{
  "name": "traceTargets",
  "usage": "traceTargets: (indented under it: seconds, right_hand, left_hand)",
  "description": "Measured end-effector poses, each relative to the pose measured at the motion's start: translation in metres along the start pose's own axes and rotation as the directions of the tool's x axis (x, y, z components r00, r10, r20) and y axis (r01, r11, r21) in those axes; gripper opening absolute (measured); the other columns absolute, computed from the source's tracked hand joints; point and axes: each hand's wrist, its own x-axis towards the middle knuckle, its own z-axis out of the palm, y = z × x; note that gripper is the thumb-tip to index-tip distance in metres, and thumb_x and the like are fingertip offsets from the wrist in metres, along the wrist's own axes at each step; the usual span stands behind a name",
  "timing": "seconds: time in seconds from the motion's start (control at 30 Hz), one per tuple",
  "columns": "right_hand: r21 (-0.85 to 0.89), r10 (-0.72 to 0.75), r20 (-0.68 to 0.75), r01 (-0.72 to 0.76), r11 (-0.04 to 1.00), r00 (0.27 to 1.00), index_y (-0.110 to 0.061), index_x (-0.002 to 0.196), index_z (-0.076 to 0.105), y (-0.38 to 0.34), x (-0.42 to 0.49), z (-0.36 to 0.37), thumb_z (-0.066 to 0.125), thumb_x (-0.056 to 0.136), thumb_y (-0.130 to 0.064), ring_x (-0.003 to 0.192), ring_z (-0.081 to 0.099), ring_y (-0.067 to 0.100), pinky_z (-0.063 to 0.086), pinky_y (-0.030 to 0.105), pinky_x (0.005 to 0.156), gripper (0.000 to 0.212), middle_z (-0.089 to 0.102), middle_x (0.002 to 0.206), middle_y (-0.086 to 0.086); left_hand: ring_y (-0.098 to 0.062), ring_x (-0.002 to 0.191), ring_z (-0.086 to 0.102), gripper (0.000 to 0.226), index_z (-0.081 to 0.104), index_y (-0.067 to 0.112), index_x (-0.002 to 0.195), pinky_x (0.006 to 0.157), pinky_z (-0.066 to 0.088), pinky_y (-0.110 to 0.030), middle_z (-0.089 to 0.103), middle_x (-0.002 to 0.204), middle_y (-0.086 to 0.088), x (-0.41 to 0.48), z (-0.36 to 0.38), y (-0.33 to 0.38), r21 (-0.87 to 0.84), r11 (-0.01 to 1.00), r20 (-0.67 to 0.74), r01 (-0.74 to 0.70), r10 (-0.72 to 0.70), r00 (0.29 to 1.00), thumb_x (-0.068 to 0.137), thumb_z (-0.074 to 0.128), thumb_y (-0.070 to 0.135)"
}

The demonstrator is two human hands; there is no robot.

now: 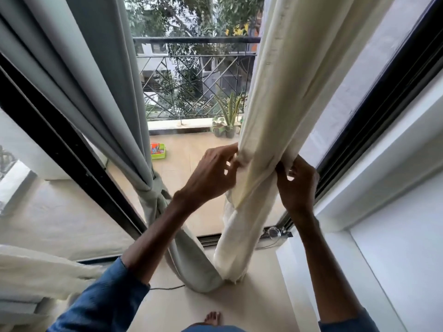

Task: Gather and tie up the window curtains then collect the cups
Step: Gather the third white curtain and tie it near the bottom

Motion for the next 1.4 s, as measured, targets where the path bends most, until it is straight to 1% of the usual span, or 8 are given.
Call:
traceTargets:
  seconds: [0.2, 0.33, 0.57, 0.77, 1.0, 1.13, 1.27, 1.4]
  right_hand:
    - [0.141, 0.152, 0.078, -0.162, 0.977, 0.985, -0.009, 0.07, 0.065, 0.009, 0.013, -0.003, 0.063, 0.087, 0.006, 0.064, 0.054, -0.009, 0.047, 0.019, 0.059, 0.022, 0.063, 0.065, -0.007]
    - [0.212, 0.184, 0.138, -0.211, 0.954, 0.973, -0.007, 0.069, 0.063, 0.005, 0.01, 0.005, 0.066, 0.087, 0.006, 0.066, 0.051, -0.007, 0.044, 0.021, 0.058, 0.022, 0.059, 0.064, -0.014]
    - [-0.128, 0.041, -0.168, -0.063, 0.99, 0.985, -0.012, 0.064, 0.047, 0.011, -0.002, 0.012, 0.062, 0.087, -0.005, 0.056, 0.059, 0.021, 0.05, 0.039, 0.054, 0.028, 0.05, 0.056, 0.006]
    - [-0.185, 0.027, -0.091, -0.043, 0.982, 0.996, -0.016, 0.073, 0.059, -0.005, -0.031, 0.032, 0.066, 0.086, -0.006, 0.053, 0.039, 0.007, 0.036, 0.031, 0.047, 0.018, 0.038, 0.053, -0.009]
    - [-0.158, -0.057, 0.143, 0.08, 0.984, 0.988, -0.011, 0.082, 0.065, -0.008, -0.036, 0.014, 0.058, 0.095, -0.014, 0.053, 0.041, 0.021, 0.032, 0.022, 0.055, 0.015, 0.064, 0.063, 0.009]
    - [-0.155, 0.005, 0.349, 0.053, 0.987, 0.937, -0.003, 0.095, 0.069, -0.005, -0.035, -0.008, 0.049, 0.092, -0.02, 0.068, 0.067, 0.026, 0.047, 0.03, 0.062, 0.026, 0.072, 0.078, 0.01]
    - [-0.081, 0.039, 0.437, -0.004, 0.997, 0.899, -0.009, 0.087, 0.067, -0.004, -0.04, -0.023, 0.043, 0.092, -0.034, 0.054, 0.053, 0.007, 0.042, 0.032, 0.056, 0.035, 0.061, 0.067, -0.008]
    - [0.022, 0.015, 0.326, -0.024, 0.999, 0.945, -0.014, 0.099, 0.078, 0.002, -0.049, -0.028, 0.059, 0.096, -0.025, 0.084, 0.075, 0.012, 0.059, 0.034, 0.07, 0.022, 0.079, 0.089, -0.003]
  left_hand:
    - [-0.007, 0.077, 0.062, 0.023, 0.068, 0.019, 0.094, 0.072, 0.053, -0.028, 0.066, 0.081, 0.01, 0.002, -0.004, -0.029, -0.306, 0.941, 0.026, 0.146, -0.145, 0.989, 0.089, 0.055, 0.001]
    - [-0.016, 0.084, 0.062, 0.02, 0.062, 0.009, 0.11, 0.073, 0.054, -0.037, 0.067, 0.094, -0.001, -0.004, 0.037, -0.004, -0.332, 0.943, 0.108, 0.031, 0.006, 0.994, 0.098, 0.047, 0.003]
    - [-0.012, 0.068, 0.059, 0.017, 0.066, 0.013, 0.105, 0.061, 0.054, -0.032, 0.064, 0.083, 0.003, -0.01, 0.042, -0.007, -0.259, 0.965, 0.056, -0.044, 0.06, 0.997, 0.103, 0.052, 0.023]
    - [-0.02, 0.066, 0.068, 0.02, 0.053, 0.048, 0.1, 0.06, 0.059, -0.045, 0.064, 0.081, 0.008, -0.017, 0.054, -0.002, -0.476, 0.852, 0.165, 0.219, -0.158, 0.974, 0.095, 0.065, 0.033]
    - [-0.026, 0.064, 0.072, 0.05, 0.047, 0.017, 0.116, 0.065, 0.062, -0.05, 0.068, 0.088, -0.005, -0.003, 0.058, 0.0, -0.563, 0.719, 0.199, 0.408, -0.361, 0.911, 0.082, 0.08, 0.032]
    - [-0.019, 0.067, 0.073, 0.066, 0.045, 0.02, 0.13, 0.067, 0.061, -0.044, 0.065, 0.095, 0.001, 0.003, 0.061, 0.009, -0.449, 0.795, 0.27, 0.408, -0.314, 0.91, 0.079, 0.078, 0.046]
    - [-0.009, 0.066, 0.066, 0.049, 0.055, 0.023, 0.095, 0.061, 0.054, -0.03, 0.065, 0.079, 0.007, 0.013, 0.068, 0.026, -0.215, 0.895, 0.184, 0.392, -0.357, 0.916, 0.079, 0.069, 0.066]
    - [-0.02, 0.059, 0.06, 0.034, 0.052, 0.014, 0.073, 0.055, 0.053, -0.042, 0.06, 0.065, 0.0, 0.014, 0.08, 0.034, -0.112, 0.918, 0.068, 0.379, -0.374, 0.925, 0.09, 0.057, 0.042]
